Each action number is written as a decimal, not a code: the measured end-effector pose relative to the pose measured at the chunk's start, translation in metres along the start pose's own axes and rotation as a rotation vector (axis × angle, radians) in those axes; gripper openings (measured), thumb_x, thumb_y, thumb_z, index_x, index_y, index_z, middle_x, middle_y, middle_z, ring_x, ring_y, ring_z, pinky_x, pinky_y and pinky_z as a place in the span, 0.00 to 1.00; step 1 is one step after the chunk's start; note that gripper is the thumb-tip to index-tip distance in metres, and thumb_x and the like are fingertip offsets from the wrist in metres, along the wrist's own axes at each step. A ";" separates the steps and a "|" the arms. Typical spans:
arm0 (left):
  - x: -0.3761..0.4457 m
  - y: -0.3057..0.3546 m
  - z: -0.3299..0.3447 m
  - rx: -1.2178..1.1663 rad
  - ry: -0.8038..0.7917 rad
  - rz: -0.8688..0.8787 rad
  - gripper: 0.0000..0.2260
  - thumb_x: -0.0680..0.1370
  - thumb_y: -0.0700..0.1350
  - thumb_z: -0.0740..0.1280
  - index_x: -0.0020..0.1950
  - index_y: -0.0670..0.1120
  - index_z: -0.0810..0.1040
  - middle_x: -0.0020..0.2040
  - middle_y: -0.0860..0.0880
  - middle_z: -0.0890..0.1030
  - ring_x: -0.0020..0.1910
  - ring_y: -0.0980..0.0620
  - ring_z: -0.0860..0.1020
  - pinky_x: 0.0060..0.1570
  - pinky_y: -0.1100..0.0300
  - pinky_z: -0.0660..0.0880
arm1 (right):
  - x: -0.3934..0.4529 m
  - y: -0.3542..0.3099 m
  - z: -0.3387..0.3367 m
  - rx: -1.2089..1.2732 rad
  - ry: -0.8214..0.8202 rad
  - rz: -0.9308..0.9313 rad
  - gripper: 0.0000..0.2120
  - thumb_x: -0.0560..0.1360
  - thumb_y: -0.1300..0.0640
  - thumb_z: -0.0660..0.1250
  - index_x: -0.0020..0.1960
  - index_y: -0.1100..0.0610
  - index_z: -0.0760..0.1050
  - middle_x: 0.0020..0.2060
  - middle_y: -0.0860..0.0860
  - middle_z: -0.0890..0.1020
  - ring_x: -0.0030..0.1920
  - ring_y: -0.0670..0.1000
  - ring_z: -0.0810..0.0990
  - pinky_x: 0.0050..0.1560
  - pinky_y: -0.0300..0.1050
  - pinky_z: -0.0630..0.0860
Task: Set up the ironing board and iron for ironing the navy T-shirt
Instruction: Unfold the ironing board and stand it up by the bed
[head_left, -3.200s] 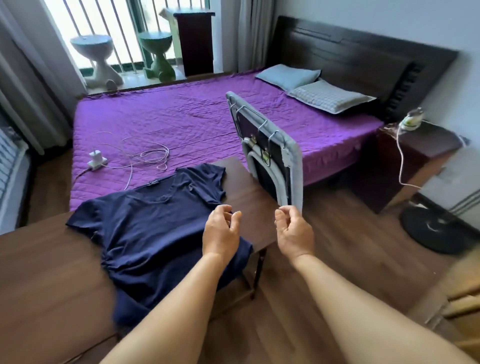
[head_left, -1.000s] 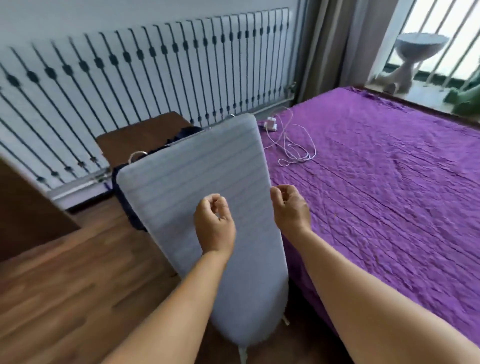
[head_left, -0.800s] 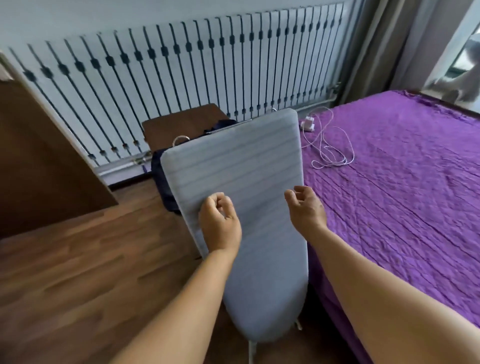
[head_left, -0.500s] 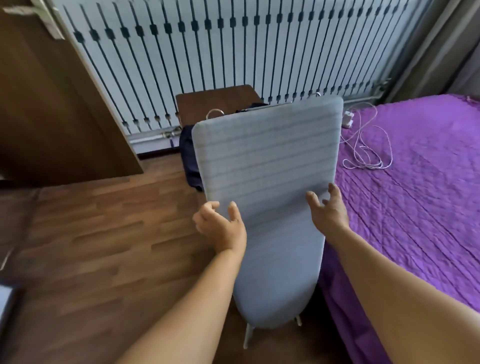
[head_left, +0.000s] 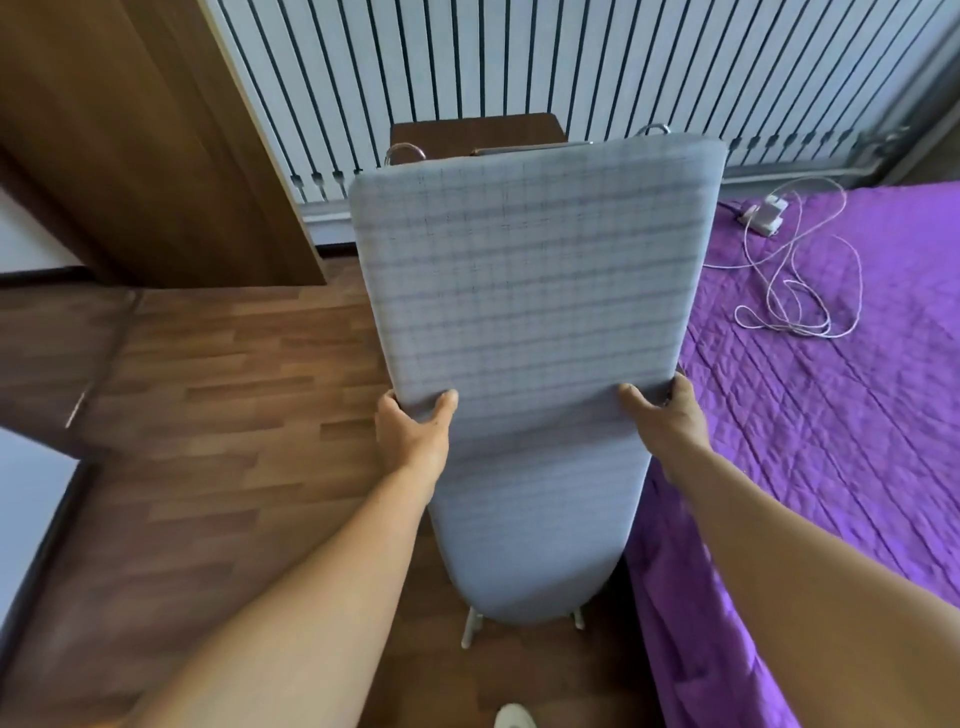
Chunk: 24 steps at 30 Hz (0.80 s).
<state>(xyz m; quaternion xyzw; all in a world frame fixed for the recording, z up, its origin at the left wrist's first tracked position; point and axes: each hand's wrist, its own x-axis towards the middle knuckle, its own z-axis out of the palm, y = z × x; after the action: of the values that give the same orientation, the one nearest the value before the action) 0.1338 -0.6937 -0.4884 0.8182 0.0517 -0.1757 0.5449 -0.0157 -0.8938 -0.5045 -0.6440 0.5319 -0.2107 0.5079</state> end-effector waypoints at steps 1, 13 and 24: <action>-0.001 -0.002 0.001 -0.009 -0.009 -0.012 0.23 0.69 0.54 0.73 0.59 0.48 0.68 0.54 0.51 0.77 0.49 0.49 0.77 0.48 0.55 0.74 | 0.003 0.005 0.000 0.006 -0.015 0.023 0.22 0.70 0.49 0.72 0.61 0.54 0.71 0.50 0.48 0.79 0.49 0.51 0.78 0.47 0.43 0.71; -0.003 -0.040 0.014 0.041 -0.052 -0.120 0.21 0.70 0.52 0.74 0.55 0.49 0.67 0.52 0.50 0.78 0.47 0.50 0.76 0.47 0.58 0.70 | 0.014 0.063 0.008 0.025 -0.164 0.197 0.30 0.66 0.43 0.74 0.63 0.55 0.71 0.54 0.50 0.80 0.53 0.52 0.79 0.50 0.44 0.73; -0.020 -0.042 0.001 0.068 -0.063 -0.105 0.22 0.69 0.57 0.73 0.53 0.49 0.67 0.50 0.53 0.75 0.48 0.50 0.74 0.48 0.57 0.69 | -0.005 0.063 -0.005 -0.022 -0.081 0.192 0.26 0.65 0.40 0.74 0.55 0.54 0.73 0.47 0.49 0.79 0.49 0.52 0.78 0.46 0.44 0.73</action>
<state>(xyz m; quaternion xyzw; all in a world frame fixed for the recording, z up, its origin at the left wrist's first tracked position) 0.1032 -0.6754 -0.5182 0.8266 0.0714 -0.2313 0.5081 -0.0512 -0.8862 -0.5569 -0.6035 0.5725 -0.1293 0.5397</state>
